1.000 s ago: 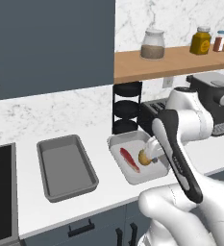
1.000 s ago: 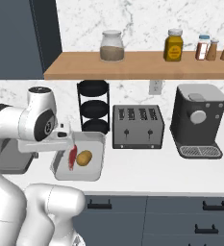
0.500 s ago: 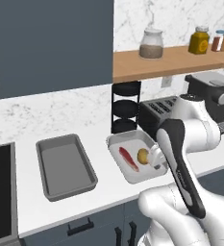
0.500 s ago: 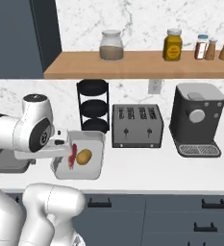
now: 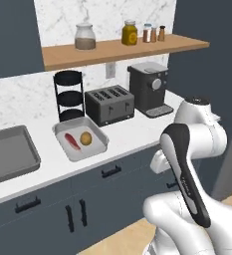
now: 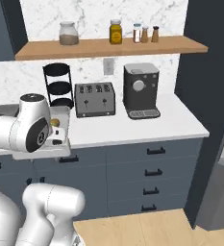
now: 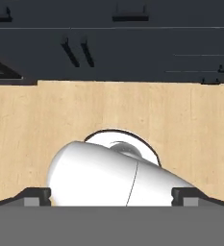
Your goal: Place one potato and one steak in each tupperware on the nearby counter, to pack two identical lunches.
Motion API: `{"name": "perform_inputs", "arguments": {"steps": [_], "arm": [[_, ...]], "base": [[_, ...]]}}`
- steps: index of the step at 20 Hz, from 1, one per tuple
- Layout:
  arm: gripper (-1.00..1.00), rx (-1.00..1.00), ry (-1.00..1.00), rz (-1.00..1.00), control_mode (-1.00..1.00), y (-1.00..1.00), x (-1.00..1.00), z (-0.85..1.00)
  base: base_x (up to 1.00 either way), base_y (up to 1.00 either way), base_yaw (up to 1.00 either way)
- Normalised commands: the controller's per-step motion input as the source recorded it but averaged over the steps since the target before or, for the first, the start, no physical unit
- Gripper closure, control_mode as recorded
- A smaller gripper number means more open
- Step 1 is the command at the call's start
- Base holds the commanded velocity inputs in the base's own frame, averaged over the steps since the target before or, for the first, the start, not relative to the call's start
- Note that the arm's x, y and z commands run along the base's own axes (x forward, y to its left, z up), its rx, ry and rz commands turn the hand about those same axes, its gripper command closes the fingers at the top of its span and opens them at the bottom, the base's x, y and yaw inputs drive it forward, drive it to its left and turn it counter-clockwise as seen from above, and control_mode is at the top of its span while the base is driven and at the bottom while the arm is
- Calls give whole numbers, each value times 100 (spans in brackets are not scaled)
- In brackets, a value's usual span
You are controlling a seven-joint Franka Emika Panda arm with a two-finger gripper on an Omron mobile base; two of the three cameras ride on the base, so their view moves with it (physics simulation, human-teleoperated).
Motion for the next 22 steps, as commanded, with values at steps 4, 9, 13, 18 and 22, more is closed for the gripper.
{"name": "perform_inputs", "arguments": {"steps": [4, 9, 13, 18, 22], "arm": [[-100, 0, 0, 0, 100, 0, 0, 0], [-100, 0, 0, 0, 100, 0, 0, 0], [-100, 0, 0, 0, 100, 0, 0, 0], [-100, 0, 0, 0, 100, 0, 0, 0], [-100, 0, 0, 0, 100, 0, 0, 0]], "base": [[-15, -100, -35], [31, -100, -10], [44, -100, 26], [28, -99, 34], [11, -99, 20]]}}
